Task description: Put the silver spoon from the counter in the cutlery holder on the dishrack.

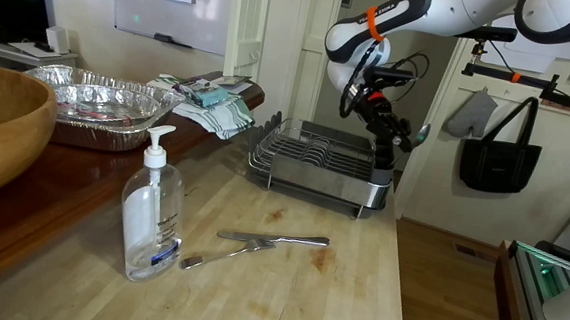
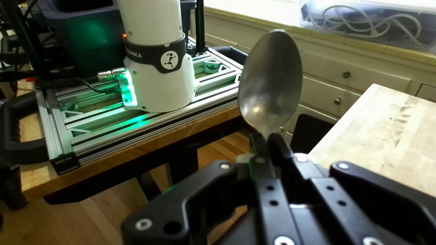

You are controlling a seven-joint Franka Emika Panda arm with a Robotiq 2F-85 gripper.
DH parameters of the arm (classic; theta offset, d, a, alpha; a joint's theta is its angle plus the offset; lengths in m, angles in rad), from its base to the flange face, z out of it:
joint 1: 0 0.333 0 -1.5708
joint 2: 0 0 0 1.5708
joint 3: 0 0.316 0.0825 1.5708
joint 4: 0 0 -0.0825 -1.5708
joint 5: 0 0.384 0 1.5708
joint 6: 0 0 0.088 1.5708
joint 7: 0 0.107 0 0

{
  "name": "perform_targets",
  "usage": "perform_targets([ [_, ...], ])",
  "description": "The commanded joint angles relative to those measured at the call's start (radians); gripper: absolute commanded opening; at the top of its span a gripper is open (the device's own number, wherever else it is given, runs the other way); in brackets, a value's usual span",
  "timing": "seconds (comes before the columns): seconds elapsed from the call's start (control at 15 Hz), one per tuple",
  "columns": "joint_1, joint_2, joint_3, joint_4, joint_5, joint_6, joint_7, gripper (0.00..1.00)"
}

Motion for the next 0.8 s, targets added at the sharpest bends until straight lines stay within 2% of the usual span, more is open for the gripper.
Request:
perform_targets([
  [0.0, -0.001, 0.038, -0.004, 0.047, -0.008, -0.012, 0.022, 0.02],
  [0.73, 0.001, 0.058, -0.013, 0.073, -0.009, -0.001, 0.071, 0.02],
])
